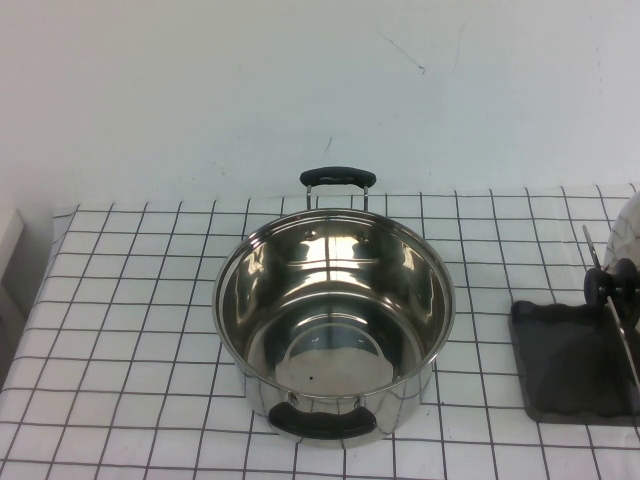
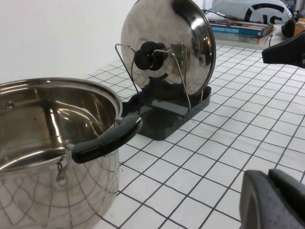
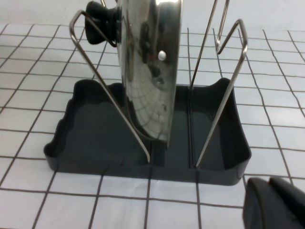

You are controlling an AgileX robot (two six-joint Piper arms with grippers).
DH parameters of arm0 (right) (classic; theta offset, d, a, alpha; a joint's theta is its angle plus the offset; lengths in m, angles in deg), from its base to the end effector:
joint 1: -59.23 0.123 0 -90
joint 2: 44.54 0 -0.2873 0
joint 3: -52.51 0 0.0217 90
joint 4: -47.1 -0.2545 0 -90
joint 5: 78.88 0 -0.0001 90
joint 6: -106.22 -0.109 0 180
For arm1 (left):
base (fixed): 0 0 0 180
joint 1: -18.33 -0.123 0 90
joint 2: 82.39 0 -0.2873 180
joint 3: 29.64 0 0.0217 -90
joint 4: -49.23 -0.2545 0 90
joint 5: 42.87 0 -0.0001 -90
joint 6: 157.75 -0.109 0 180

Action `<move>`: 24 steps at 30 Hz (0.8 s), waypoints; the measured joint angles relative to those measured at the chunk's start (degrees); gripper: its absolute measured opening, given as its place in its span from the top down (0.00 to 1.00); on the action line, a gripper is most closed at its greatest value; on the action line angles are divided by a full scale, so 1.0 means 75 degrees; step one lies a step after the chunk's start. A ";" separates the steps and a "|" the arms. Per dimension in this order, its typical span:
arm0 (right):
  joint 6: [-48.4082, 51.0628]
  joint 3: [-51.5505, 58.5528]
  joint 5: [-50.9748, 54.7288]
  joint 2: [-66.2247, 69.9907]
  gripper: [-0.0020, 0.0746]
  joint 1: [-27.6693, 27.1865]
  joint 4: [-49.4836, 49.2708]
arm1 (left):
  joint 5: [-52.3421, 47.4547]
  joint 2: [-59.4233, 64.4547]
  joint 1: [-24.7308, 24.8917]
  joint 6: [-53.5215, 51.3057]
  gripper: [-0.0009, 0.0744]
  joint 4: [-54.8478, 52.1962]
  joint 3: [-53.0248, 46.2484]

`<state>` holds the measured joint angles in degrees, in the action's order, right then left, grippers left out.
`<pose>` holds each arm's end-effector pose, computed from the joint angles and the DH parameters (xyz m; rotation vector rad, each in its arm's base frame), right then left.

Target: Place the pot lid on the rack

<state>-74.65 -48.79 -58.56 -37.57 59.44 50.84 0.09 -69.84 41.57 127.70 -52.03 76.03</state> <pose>0.0717 -0.0022 0.1687 -0.0302 1.8492 -0.0505 0.0200 -0.0878 0.2108 0.8796 1.5126 -0.9194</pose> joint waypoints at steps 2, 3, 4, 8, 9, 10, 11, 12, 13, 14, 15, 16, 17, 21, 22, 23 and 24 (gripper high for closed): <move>0.0000 0.0000 0.0000 0.0000 0.98 0.0000 0.0000 | 0.0000 0.0000 0.0000 0.0000 0.99 0.0000 0.0000; -0.0005 0.0000 0.0000 0.0000 0.98 0.0000 0.0000 | 0.0000 0.0000 0.0000 0.0000 0.99 0.0000 0.0000; -0.0005 0.0000 0.0000 0.0000 0.98 0.0000 0.0000 | 0.0000 0.0000 0.0000 0.0000 0.99 0.0000 0.0000; -0.0017 0.0000 0.0000 0.0000 0.98 0.0000 0.0000 | 0.0000 0.0000 0.0000 0.0000 0.99 0.0000 0.0000; -0.0017 0.0000 0.0000 0.0000 0.98 0.0000 0.0000 | -0.0057 0.0000 0.0000 0.0000 0.99 0.0000 -0.0011; -0.0017 0.0000 0.0000 0.0000 0.98 0.0000 0.0000 | -0.0183 0.0000 0.0000 -0.0016 0.99 0.0038 -0.0063; -0.0017 0.0000 0.0000 0.0000 0.98 0.0000 0.0000 | -0.0373 0.0000 0.0000 -0.0082 0.99 0.0236 -0.0161; -0.0017 0.0000 0.0000 0.0000 0.98 0.0000 0.0000 | -0.0596 0.0000 0.0000 -0.0203 0.99 0.0610 -0.0274; -0.0017 0.0000 0.0000 0.0000 0.98 0.0000 0.0000 | -0.0961 0.0000 0.0000 -0.0465 0.99 0.1144 -0.0421; -0.0017 0.0000 0.0000 0.0000 0.98 0.0000 0.0000 | -0.1403 0.0000 0.0000 -0.0866 0.99 0.1871 -0.0526; -0.0017 0.0000 0.0000 0.0000 0.98 0.0000 0.0005 | -0.1822 0.0000 0.0000 -0.1227 0.99 0.2517 -0.0559; -0.0017 0.0000 0.0000 0.0000 0.98 0.0000 0.0005 | -0.2379 0.0000 0.0000 -0.1714 0.99 0.3423 -0.0576; -0.0017 0.0000 0.0000 0.0000 0.98 0.0000 0.0005 | -0.2974 0.0000 0.0000 -0.2268 0.99 0.4434 -0.0591; -0.0017 0.0000 0.0000 0.0000 0.98 0.0000 0.0005 | -0.4968 -0.0070 0.0000 -0.5321 0.99 0.7828 -0.0592; -0.0017 0.0000 0.0000 0.0000 0.98 0.0000 0.0005 | -0.5423 -0.0129 0.0000 -0.6186 0.99 0.8463 -0.0592; -0.0017 0.0000 0.0000 0.0000 0.98 0.0000 0.0005 | -0.5864 -0.0174 0.0000 -0.6944 0.99 0.8939 -0.0602; -0.0017 0.0000 0.0000 0.0000 0.98 0.0000 0.0005 | -0.6203 -0.0224 0.0000 -0.7442 0.99 0.9302 -0.0602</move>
<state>-74.78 -48.79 -58.56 -37.57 59.44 50.88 -46.43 -71.52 41.57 71.89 17.74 71.52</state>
